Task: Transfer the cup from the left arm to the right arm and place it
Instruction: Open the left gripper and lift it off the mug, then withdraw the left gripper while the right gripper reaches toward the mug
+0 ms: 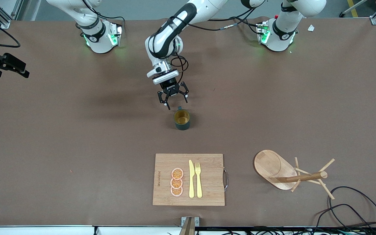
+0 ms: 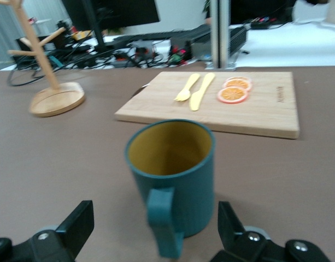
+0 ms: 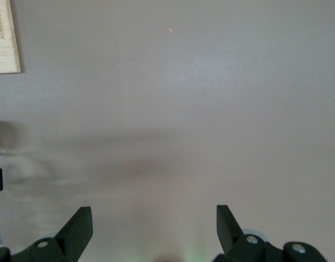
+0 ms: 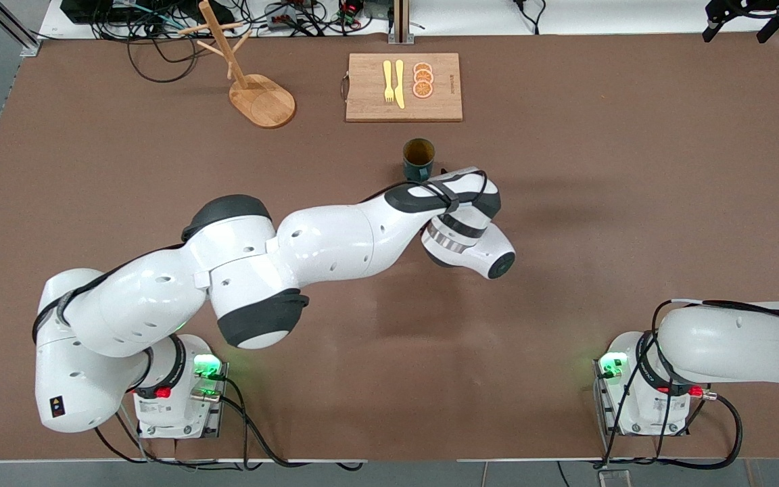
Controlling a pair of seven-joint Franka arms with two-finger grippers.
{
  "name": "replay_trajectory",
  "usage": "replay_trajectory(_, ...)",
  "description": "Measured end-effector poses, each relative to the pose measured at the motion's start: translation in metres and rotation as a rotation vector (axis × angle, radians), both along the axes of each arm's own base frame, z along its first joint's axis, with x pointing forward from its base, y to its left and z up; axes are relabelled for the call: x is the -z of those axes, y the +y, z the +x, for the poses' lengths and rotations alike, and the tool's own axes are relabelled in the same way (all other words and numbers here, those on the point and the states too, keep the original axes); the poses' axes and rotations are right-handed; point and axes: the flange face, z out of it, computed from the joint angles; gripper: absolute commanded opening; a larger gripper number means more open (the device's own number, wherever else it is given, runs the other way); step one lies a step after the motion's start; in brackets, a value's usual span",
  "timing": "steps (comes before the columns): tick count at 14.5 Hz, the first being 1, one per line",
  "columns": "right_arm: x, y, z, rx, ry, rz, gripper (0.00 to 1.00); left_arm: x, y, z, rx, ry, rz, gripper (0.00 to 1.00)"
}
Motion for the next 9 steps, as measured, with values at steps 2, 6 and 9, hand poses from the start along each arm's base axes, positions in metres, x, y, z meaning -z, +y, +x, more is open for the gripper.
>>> replay_trajectory(2,0.000,0.001,0.000,-0.002,0.000,0.000,1.00,-0.026,-0.001,0.001,-0.049,0.060,-0.013,1.00)
replay_trajectory(6,-0.001,0.008,0.002,-0.010,-0.012,0.018,1.00,-0.113,0.008,0.041,-0.138,0.151,-0.100,1.00)
replay_trajectory(9,0.002,0.018,0.007,-0.017,-0.042,0.045,1.00,-0.218,0.056,0.119,-0.212,0.271,-0.200,1.00)
